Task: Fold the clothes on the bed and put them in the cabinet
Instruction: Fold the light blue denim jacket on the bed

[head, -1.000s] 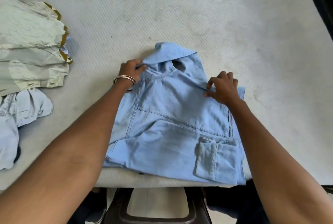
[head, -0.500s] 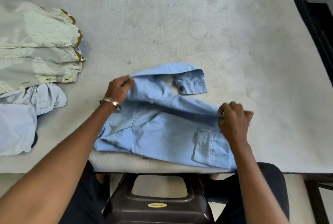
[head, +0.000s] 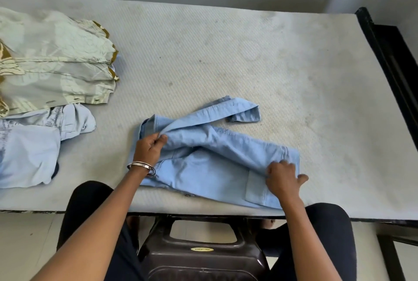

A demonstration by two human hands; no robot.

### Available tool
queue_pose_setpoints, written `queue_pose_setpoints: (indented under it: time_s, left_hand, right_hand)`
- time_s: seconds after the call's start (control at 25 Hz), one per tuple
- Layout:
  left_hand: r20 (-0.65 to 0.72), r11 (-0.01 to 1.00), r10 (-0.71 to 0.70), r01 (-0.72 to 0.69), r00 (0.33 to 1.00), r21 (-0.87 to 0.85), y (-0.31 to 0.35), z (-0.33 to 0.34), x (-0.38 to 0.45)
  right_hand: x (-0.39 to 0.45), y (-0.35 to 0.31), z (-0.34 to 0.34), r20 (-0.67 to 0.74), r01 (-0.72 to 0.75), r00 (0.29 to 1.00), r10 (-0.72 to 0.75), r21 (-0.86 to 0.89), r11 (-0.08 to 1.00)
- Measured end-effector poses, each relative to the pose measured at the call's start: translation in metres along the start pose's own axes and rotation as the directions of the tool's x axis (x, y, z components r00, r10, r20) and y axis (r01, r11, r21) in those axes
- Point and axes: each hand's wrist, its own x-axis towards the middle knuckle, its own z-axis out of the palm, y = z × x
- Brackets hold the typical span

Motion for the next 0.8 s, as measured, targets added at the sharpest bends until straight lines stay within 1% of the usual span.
queue_pose_setpoints:
  time_s: [0.04,0.08,0.12,0.16,0.2,0.24,0.28,0.32,0.36,0.44,0.48,0.52,0.56,0.64,0.72,0.76,0.8]
  left_hand:
    - [0.082,0.987,0.013,-0.026,0.997,0.158,-0.006,-0.001,0.002]
    - [0.169,0.938,0.025,-0.082,0.985,0.338,-0.016,-0.003,0.004]
    - [0.223,0.879,0.021,-0.125,0.975,0.461,-0.025,-0.005,0.006]
    - [0.254,0.841,0.007,-0.143,0.967,0.521,-0.029,-0.007,0.008]
    - [0.276,0.823,-0.01,-0.149,0.961,0.548,-0.029,-0.008,0.008]
    - [0.299,0.801,-0.018,-0.165,0.954,0.575,-0.026,-0.007,0.008]
    - [0.344,0.765,-0.006,-0.218,0.939,0.606,-0.025,-0.006,0.009]
    - [0.393,0.718,0.022,-0.288,0.919,0.634,-0.023,-0.005,0.01]
    - [0.434,0.669,0.05,-0.353,0.899,0.654,-0.022,-0.006,0.011]
    - [0.504,0.598,0.123,-0.469,0.855,0.65,-0.022,-0.01,0.017]
    - [0.536,0.573,0.153,-0.516,0.83,0.636,-0.025,-0.014,0.022]
    - [0.573,0.535,0.172,-0.564,0.801,0.629,-0.026,-0.015,0.027]
    - [0.613,0.495,0.162,-0.601,0.773,0.628,-0.026,-0.017,0.034]
    - [0.673,0.431,0.036,-0.619,0.739,0.656,-0.023,-0.022,0.053]
    - [0.699,0.359,-0.106,-0.629,0.707,0.69,-0.017,-0.026,0.072]
    - [0.707,0.319,-0.154,-0.642,0.69,0.697,-0.014,-0.027,0.08]
    - [0.709,0.287,-0.173,-0.654,0.683,0.7,-0.012,-0.026,0.086]
  right_hand:
    - [0.002,-0.003,-0.008,0.197,-0.015,0.98,0.03,-0.082,0.997]
    - [0.006,-0.008,-0.015,0.278,-0.017,0.959,0.049,-0.117,0.993]
    - [0.014,-0.018,-0.021,0.23,0.007,0.973,0.009,-0.069,0.998]
    - [0.023,-0.031,-0.029,0.085,0.053,0.995,-0.057,0.041,0.998]
    - [0.035,-0.046,-0.036,-0.104,0.116,0.99,-0.098,0.178,0.977]
    - [0.048,-0.061,-0.039,-0.241,0.2,0.961,-0.138,0.259,0.945]
    - [0.062,-0.073,-0.038,-0.316,0.282,0.929,-0.191,0.273,0.92]
    - [0.077,-0.082,-0.034,-0.323,0.33,0.913,-0.249,0.226,0.917]
    - [0.095,-0.091,-0.024,-0.276,0.341,0.916,-0.291,0.153,0.928]
    - [0.118,-0.098,-0.011,-0.174,0.322,0.933,-0.315,0.012,0.947]
    - [0.127,-0.103,-0.007,-0.167,0.328,0.931,-0.326,-0.015,0.945]
    - [0.134,-0.106,-0.007,-0.193,0.341,0.922,-0.336,-0.01,0.94]
    - [0.138,-0.11,-0.01,-0.221,0.357,0.912,-0.346,0.008,0.934]
    - [0.145,-0.115,-0.016,-0.24,0.415,0.882,-0.405,-0.01,0.91]
    - [0.153,-0.114,-0.018,-0.205,0.482,0.853,-0.481,-0.048,0.875]
    - [0.155,-0.113,-0.019,-0.178,0.489,0.855,-0.487,-0.033,0.871]
    - [0.157,-0.112,-0.019,-0.153,0.488,0.862,-0.483,-0.006,0.873]
